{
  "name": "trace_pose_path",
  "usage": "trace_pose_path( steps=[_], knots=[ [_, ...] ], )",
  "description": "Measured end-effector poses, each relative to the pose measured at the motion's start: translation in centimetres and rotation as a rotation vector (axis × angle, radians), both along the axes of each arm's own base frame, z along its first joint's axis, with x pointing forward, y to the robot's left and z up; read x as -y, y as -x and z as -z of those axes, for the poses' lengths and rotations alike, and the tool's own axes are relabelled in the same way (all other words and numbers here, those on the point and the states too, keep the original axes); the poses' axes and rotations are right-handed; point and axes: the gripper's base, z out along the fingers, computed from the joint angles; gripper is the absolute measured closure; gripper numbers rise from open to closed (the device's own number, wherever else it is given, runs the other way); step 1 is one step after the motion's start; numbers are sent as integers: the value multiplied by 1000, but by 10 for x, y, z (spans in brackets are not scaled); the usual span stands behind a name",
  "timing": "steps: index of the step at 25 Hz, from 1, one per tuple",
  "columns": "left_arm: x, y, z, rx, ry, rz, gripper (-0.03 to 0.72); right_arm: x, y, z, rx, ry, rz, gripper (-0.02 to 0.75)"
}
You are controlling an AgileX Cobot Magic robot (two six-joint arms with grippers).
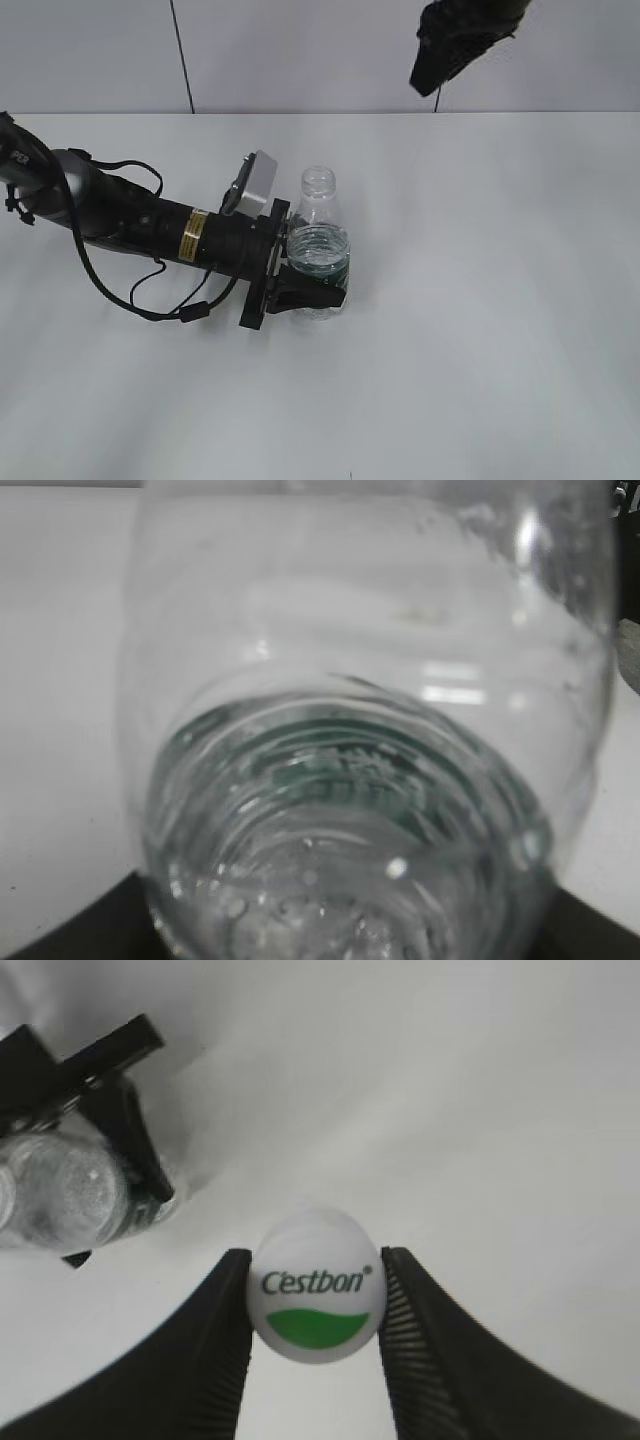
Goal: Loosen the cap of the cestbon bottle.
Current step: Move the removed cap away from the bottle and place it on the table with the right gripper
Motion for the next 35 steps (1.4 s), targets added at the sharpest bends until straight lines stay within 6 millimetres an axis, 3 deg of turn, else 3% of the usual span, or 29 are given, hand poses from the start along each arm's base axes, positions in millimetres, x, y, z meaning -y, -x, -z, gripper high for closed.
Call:
trace_pose_path(
  steps=[6, 16, 19, 30, 35],
  knots=[
    [0, 0, 0, 0, 0, 0, 276, 50, -22, 13, -37, -59, 291, 444],
    [0, 0, 0, 0, -1, 1, 276, 102, -24, 82, -120, -35, 498, 444],
    [0, 0, 0, 0, 0, 1, 276, 106, -23, 93, -126, -33, 521, 444],
    [0, 0, 0, 0, 0, 1, 276, 106, -21, 98, -153, -58, 570, 444],
    [0, 0, 0, 0, 0, 1, 276, 105, -24, 116, -199, -52, 608, 444]
  ],
)
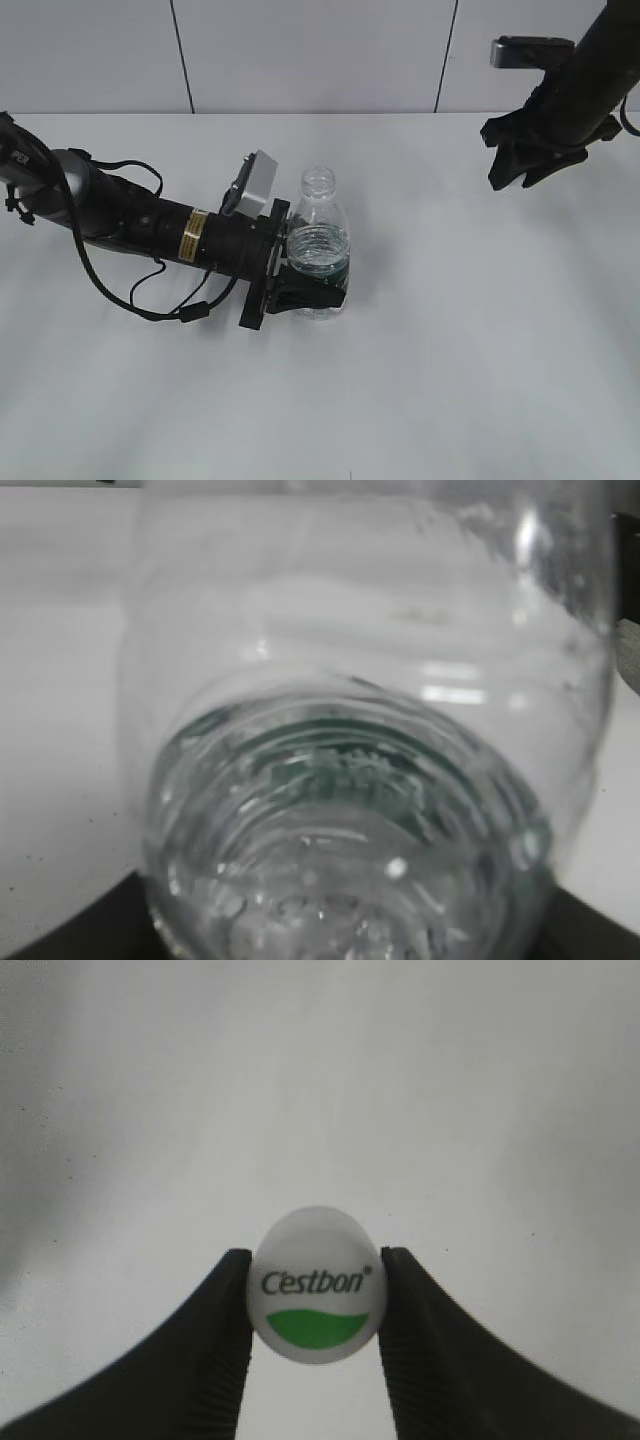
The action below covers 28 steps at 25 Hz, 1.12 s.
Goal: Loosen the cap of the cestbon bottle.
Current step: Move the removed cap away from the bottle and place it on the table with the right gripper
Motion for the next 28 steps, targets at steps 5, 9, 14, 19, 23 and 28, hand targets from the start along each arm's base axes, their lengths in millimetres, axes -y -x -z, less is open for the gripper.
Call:
trace_pose_path(
  steps=[5, 9, 14, 19, 23, 28],
  knots=[
    [0, 0, 0, 0, 0, 0, 276, 0, -6, 32, -56, 6, 24, 444],
    [0, 0, 0, 0, 0, 1, 276, -1, -12, 50, -52, 5, 56, 444],
    [0, 0, 0, 0, 0, 2, 276, -1, -15, 71, -88, 3, 81, 444],
    [0, 0, 0, 0, 0, 3, 276, -1, -15, 86, -119, 3, 95, 444],
    [0, 0, 0, 0, 0, 3, 276, -1, -15, 93, -133, 2, 103, 444],
    [0, 0, 0, 0, 0, 3, 276, -2, -15, 93, -135, -1, 113, 444]
  ],
)
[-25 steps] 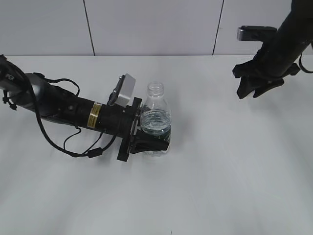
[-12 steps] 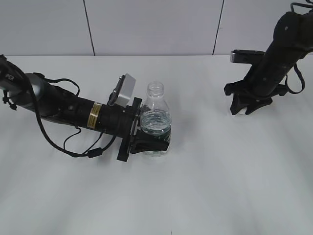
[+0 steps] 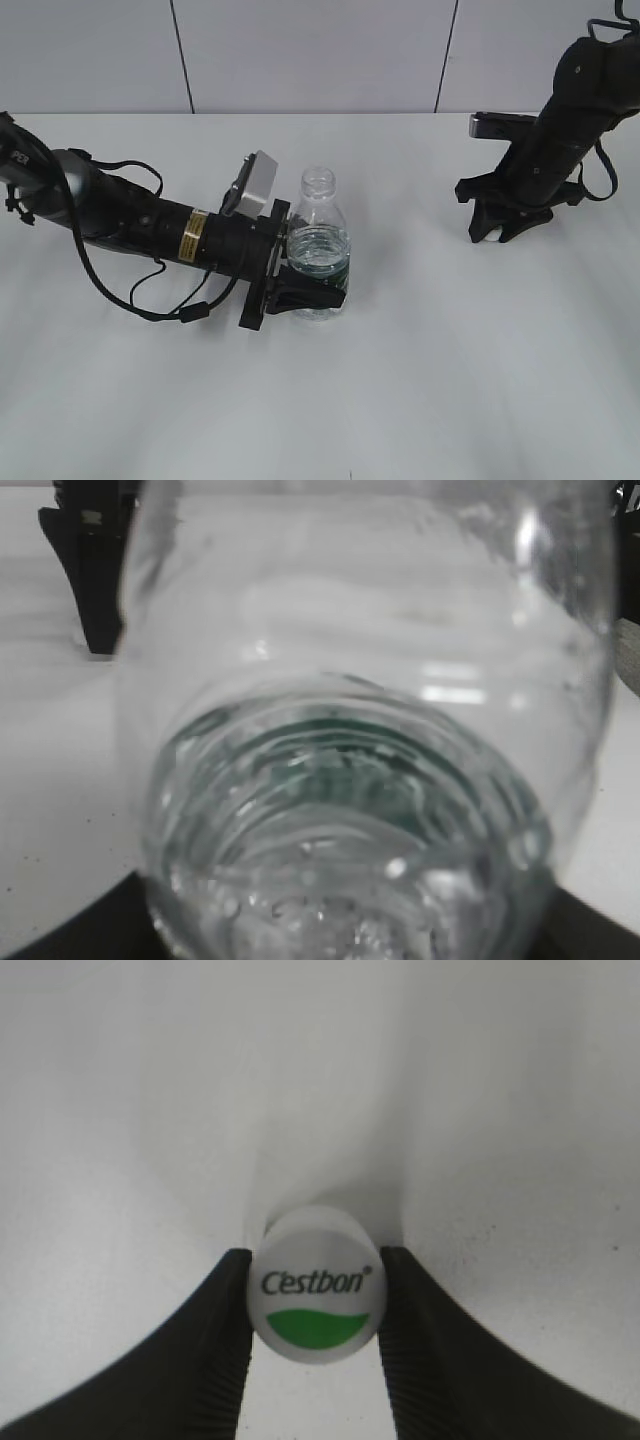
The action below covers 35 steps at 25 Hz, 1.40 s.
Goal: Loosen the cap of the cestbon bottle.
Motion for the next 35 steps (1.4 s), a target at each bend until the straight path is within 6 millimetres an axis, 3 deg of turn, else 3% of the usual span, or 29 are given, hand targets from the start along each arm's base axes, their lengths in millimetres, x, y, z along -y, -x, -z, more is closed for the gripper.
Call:
trace_pose_path(
  steps=[5, 15, 29, 35],
  knots=[
    [0, 0, 0, 0, 0, 0, 276, 0, 0, 0, -1, -1, 9, 424],
    [0, 0, 0, 0, 0, 0, 276, -1, 0, -7, -5, -3, 4, 206],
    [0, 0, 0, -1, 2, 1, 276, 3, 19, -130, 238, -15, -19, 193],
    [0, 0, 0, -1, 2, 2, 276, 4, 25, -149, 283, -20, -18, 193]
  ],
)
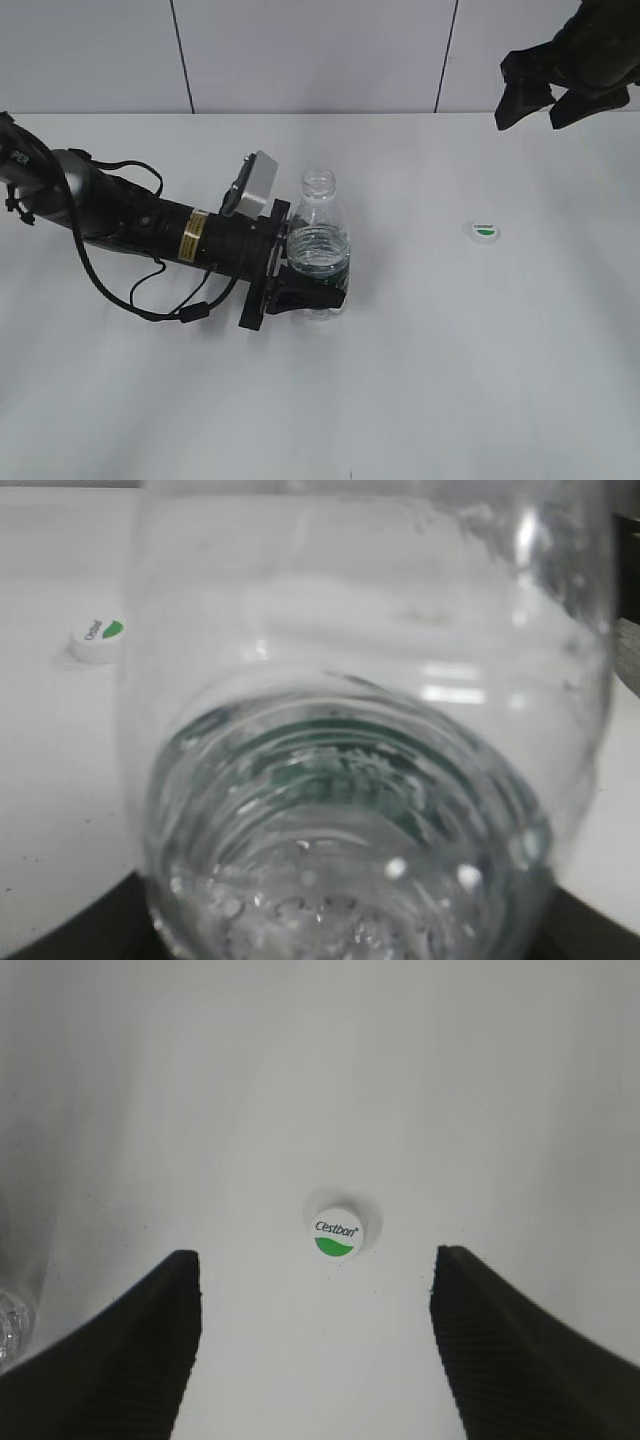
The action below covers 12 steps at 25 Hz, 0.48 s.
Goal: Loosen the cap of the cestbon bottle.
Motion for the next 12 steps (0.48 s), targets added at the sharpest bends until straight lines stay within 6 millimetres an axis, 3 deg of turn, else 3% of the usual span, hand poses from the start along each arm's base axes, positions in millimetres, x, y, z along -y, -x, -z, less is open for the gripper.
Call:
trace_pose_path(
  steps=[12],
  knots=[
    [0, 2, -1, -4, 9, 26, 276, 0, 0, 0, -1, 3, 0, 193]
  ],
)
